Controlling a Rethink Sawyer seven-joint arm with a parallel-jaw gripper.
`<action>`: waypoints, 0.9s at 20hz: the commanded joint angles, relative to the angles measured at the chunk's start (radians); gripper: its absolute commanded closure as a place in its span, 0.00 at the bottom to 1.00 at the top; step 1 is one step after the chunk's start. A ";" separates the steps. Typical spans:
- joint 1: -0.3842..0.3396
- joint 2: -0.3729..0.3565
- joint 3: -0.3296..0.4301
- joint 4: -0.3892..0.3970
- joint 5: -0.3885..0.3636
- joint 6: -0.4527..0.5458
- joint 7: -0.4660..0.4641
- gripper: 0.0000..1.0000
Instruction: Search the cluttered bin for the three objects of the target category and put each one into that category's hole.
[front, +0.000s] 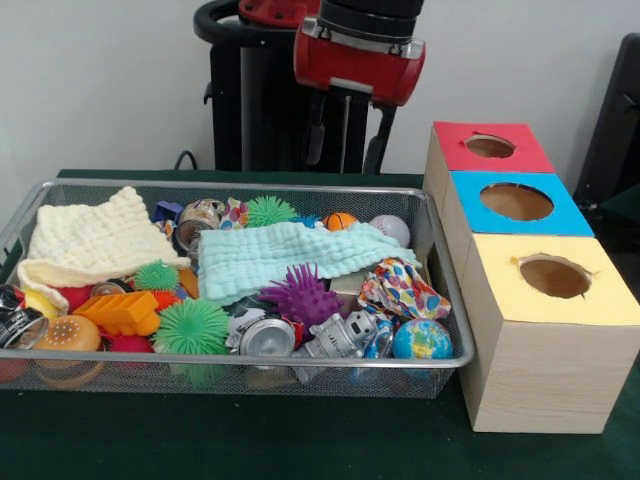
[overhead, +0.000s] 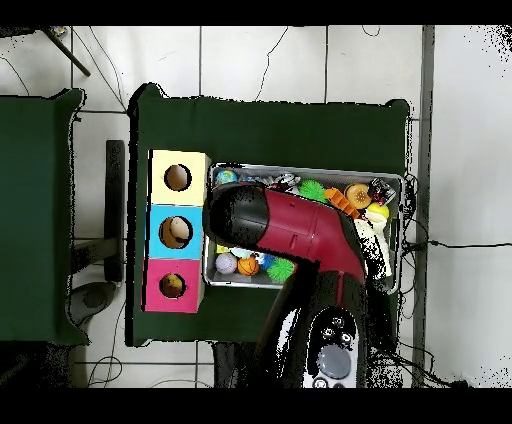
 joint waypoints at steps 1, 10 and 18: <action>-0.043 0.047 0.109 0.007 -0.064 0.000 -0.010 0.00; -0.053 0.074 0.126 0.024 -0.101 -0.055 0.022 0.00; -0.072 0.105 0.156 0.034 -0.110 -0.113 0.028 0.00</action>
